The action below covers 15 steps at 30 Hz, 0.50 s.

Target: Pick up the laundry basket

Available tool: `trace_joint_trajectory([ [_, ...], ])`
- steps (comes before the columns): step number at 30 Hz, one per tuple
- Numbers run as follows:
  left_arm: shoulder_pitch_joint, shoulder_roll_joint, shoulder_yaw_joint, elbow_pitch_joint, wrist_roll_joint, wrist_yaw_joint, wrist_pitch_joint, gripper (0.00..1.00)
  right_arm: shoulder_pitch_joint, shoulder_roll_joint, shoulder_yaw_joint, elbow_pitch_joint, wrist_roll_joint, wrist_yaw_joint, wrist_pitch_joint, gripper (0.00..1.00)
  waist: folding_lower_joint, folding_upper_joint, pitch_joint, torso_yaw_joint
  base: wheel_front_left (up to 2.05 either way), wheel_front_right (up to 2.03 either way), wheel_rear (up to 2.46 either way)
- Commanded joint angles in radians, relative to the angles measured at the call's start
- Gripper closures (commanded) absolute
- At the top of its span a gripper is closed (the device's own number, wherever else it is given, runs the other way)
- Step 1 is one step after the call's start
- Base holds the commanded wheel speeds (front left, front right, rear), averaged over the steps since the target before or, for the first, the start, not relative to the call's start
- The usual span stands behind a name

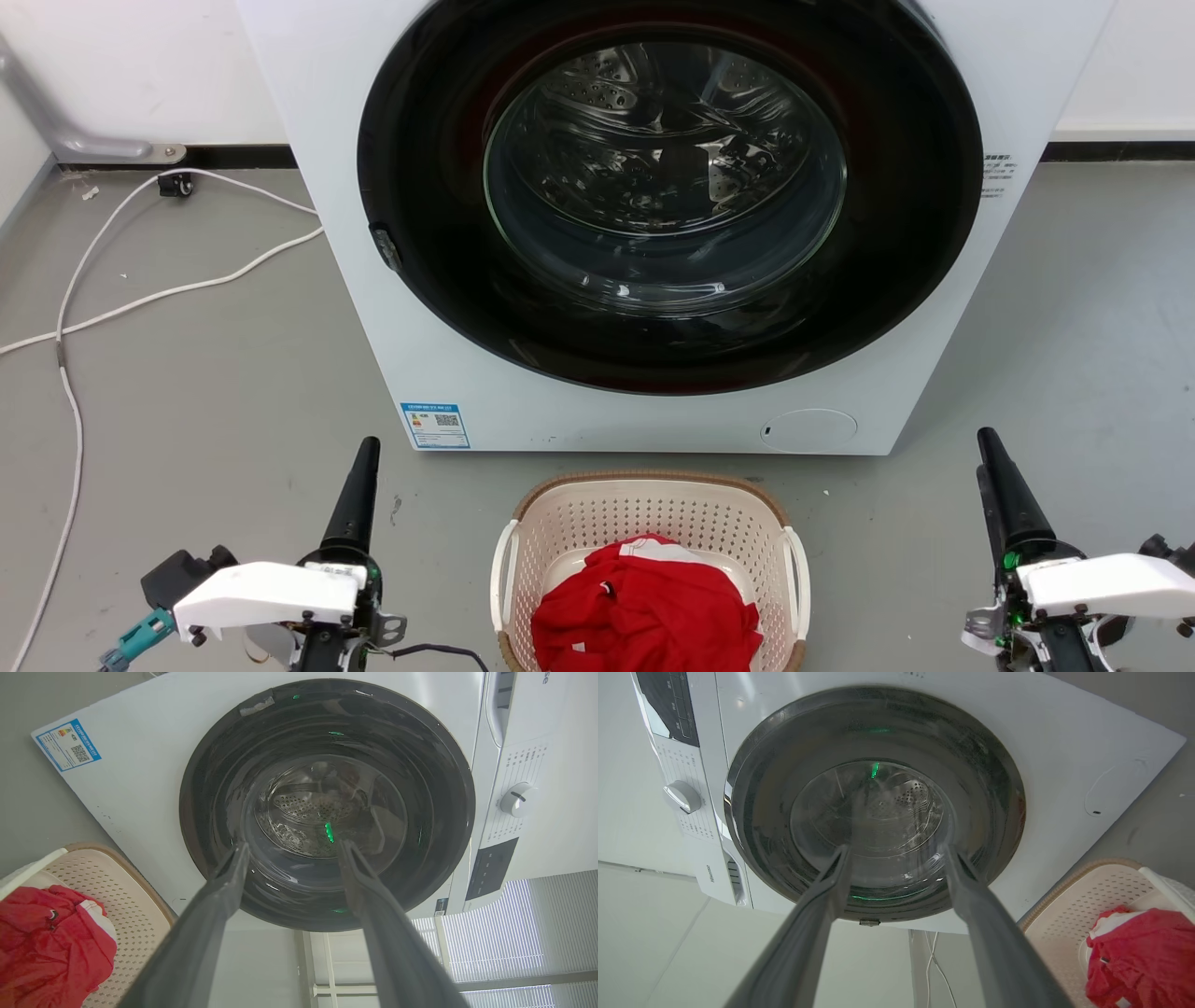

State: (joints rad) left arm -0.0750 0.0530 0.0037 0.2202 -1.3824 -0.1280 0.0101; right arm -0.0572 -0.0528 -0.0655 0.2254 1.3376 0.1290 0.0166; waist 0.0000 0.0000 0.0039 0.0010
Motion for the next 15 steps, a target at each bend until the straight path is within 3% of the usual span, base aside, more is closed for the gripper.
trace_joint_trajectory([
  [1, -0.011, 0.005, -0.008, -0.023, 0.037, -0.001, -0.010, 0.00, -0.006, -0.008, 0.002, -0.022, -0.046, 0.001, -0.009, 0.00, 0.0000, 0.0000, 0.000, 0.000, 0.00, 0.00, 0.00],
  [15, -0.011, 0.003, -0.066, -0.046, 0.360, 0.018, -0.063, 0.00, 0.018, 0.000, -0.009, -0.085, -0.416, 0.001, -0.021, 0.00, 0.0000, 0.0000, 0.001, 0.001, 0.00, 0.00, 0.00],
])
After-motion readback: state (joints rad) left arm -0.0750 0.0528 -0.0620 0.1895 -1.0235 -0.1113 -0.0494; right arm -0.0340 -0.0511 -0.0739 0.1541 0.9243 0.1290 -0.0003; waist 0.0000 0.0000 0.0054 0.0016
